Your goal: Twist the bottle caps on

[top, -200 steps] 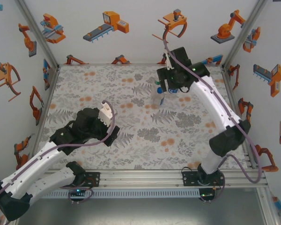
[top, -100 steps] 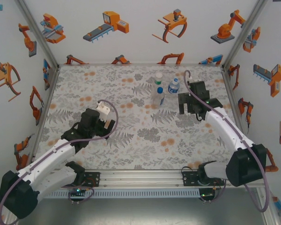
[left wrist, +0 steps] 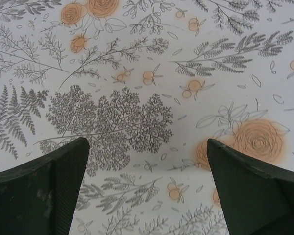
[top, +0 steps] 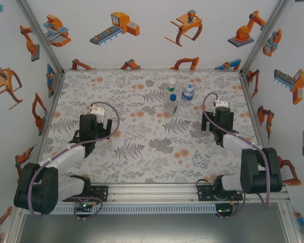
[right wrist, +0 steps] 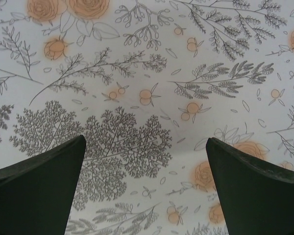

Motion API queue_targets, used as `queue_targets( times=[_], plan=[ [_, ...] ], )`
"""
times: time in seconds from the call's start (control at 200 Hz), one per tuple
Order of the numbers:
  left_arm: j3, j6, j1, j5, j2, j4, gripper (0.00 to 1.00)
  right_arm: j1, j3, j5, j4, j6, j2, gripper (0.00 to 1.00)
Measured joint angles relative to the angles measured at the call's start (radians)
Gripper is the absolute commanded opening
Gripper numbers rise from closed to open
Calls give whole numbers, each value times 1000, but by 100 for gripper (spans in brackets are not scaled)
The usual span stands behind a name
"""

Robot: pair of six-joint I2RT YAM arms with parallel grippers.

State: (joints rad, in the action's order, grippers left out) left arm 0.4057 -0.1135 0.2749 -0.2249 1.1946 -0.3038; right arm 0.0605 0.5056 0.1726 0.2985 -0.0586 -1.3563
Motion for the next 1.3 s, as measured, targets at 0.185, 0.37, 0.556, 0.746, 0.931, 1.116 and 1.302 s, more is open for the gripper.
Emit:
queue_targets(
  times=[0.185, 0.37, 0.556, 0.746, 0.931, 1.116, 1.302],
  plan=[
    [-60, -3, -64, 79, 80, -240, 97, -45, -61, -43, 212, 4, -46, 99],
    [-73, 0, -145, 160, 169, -396, 97, -83, -132, -103, 440, 5, -117, 99],
    [-72, 37, -232, 251, 264, -499, 97, -86, -187, -158, 568, 8, -186, 99],
    [-66, 70, -266, 312, 348, -558, 97, -86, -176, -165, 603, 8, -185, 98],
    [-18, 108, -269, 263, 351, -538, 97, -86, -150, -102, 587, -5, -185, 99],
    [-14, 120, -268, 236, 351, -536, 97, -86, -150, -72, 575, -13, -185, 99],
    [-14, 125, -268, 225, 351, -536, 97, -86, -150, -71, 570, -16, -185, 99]
  ],
)
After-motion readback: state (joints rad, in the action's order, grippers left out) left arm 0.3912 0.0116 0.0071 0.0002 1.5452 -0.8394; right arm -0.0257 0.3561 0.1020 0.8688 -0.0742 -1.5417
